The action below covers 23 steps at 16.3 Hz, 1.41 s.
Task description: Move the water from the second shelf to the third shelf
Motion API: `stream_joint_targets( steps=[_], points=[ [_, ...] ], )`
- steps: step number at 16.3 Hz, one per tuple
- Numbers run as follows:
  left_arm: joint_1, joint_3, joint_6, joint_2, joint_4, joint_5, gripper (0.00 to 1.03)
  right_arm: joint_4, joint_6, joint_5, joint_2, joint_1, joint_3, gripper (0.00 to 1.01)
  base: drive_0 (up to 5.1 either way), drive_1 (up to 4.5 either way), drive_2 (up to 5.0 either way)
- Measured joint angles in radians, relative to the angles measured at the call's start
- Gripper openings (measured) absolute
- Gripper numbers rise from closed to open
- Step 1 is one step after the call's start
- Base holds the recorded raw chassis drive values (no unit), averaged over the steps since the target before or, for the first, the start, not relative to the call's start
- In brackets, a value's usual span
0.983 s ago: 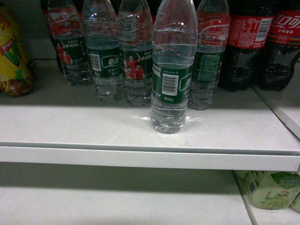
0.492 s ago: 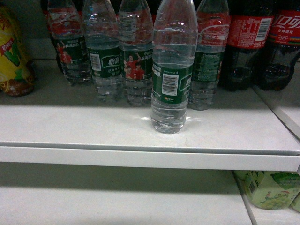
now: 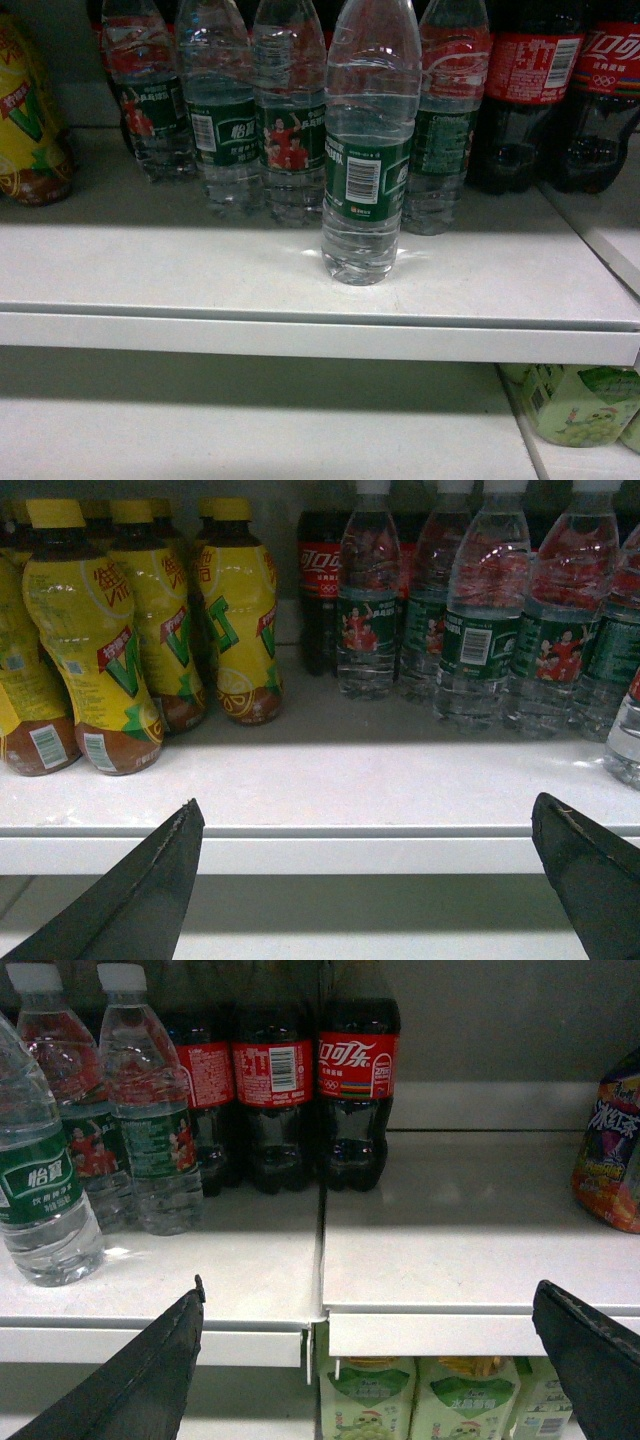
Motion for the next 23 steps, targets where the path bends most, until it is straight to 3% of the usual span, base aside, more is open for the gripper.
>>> stream_joint_targets(
  steps=[6, 7, 8, 9, 10, 12, 14, 17, 18, 21, 23],
  points=[
    [0.0, 0.0, 0.0, 0.0, 0.0, 0.0, 0.98, 0.0, 0.0, 0.0, 0.0, 0.0, 0.0, 0.98, 0.0, 0.0, 0.0],
    [0.0, 0.0, 0.0, 0.0, 0.0, 0.0, 0.98, -0.013, 0.013, -0.024, 0.003, -0.009, 0.002, 0.98, 0.0, 0.0, 0.0],
    [0.0, 0.0, 0.0, 0.0, 0.0, 0.0, 0.98, -0.016, 0.076, -0.126, 0.038, -0.055, 0.006, 0.98, 0.0, 0.0, 0.0],
    [0.0, 0.0, 0.0, 0.0, 0.0, 0.0, 0.98, 0.034, 0.155, -0.195, 0.117, -0.099, 0.023, 0.98, 0.0, 0.0, 0.0],
    [0.0, 0.0, 0.0, 0.0, -0.001, 0.0, 0.98, 0.093, 0.199, -0.229, 0.174, -0.115, 0.044, 0.98, 0.0, 0.0, 0.0],
    [0.0, 0.0, 0.0, 0.0, 0.0, 0.0, 0.98, 0.253, 0.23, -0.248, 0.325, -0.117, 0.122, 0.98, 0.0, 0.0, 0.0],
    [0.0, 0.0, 0.0, 0.0, 0.0, 0.0, 0.98, 0.405, 0.225, -0.242, 0.51, -0.08, 0.194, 0.98, 0.0, 0.0, 0.0],
    [0.0, 0.0, 0.0, 0.0, 0.0, 0.0, 0.98, 0.545, 0.192, -0.22, 0.748, 0.002, 0.279, 0.98, 0.0, 0.0, 0.0],
    [0.0, 0.0, 0.0, 0.0, 0.0, 0.0, 0.98, 0.578, 0.188, -0.219, 0.821, 0.039, 0.301, 0.98, 0.0, 0.0, 0.0],
    [0.0, 0.0, 0.0, 0.0, 0.0, 0.0, 0.98, 0.697, 0.18, -0.174, 1.11, 0.211, 0.381, 0.98, 0.0, 0.0, 0.0],
    [0.0, 0.0, 0.0, 0.0, 0.0, 0.0, 0.98, 0.738, 0.179, -0.151, 1.243, 0.277, 0.431, 0.98, 0.0, 0.0, 0.0]
  ],
)
